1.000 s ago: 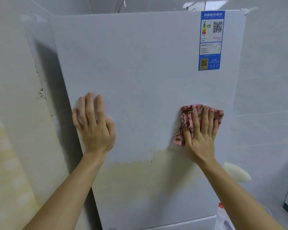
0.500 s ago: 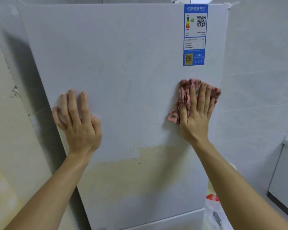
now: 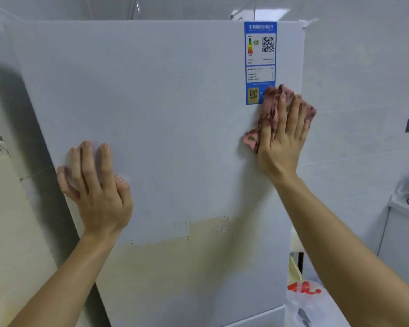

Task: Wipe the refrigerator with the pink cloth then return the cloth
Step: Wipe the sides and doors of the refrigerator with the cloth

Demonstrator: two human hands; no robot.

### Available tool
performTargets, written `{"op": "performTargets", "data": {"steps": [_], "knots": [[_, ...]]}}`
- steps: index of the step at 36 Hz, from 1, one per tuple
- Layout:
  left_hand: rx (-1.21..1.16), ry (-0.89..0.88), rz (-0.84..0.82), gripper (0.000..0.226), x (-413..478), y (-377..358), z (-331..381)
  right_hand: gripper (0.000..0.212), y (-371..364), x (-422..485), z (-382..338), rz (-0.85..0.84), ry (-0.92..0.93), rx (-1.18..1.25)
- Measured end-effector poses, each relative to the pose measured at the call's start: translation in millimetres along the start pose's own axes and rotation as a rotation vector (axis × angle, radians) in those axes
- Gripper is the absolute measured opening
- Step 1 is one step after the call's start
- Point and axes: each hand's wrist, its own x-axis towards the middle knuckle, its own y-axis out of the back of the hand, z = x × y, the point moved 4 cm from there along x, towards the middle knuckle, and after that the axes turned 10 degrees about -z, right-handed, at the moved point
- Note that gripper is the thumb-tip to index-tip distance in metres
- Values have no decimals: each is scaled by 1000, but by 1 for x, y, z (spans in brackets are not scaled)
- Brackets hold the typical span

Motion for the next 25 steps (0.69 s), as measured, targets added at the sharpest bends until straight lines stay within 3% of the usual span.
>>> {"op": "performTargets", "data": {"steps": [6, 10, 16, 25], "knots": [[1, -2, -5, 58, 0, 0, -1, 62, 3, 4, 3, -6, -4, 63], [-3, 4, -8, 59, 0, 0, -1, 64, -8, -53, 22, -55, -74, 108], [-7, 10, 2, 61, -2, 0, 0, 66, -25, -150, 50, -135, -16, -11], [-14, 12, -8, 60, 1, -2, 0, 62, -18, -81, 17, -81, 83, -47]]}}
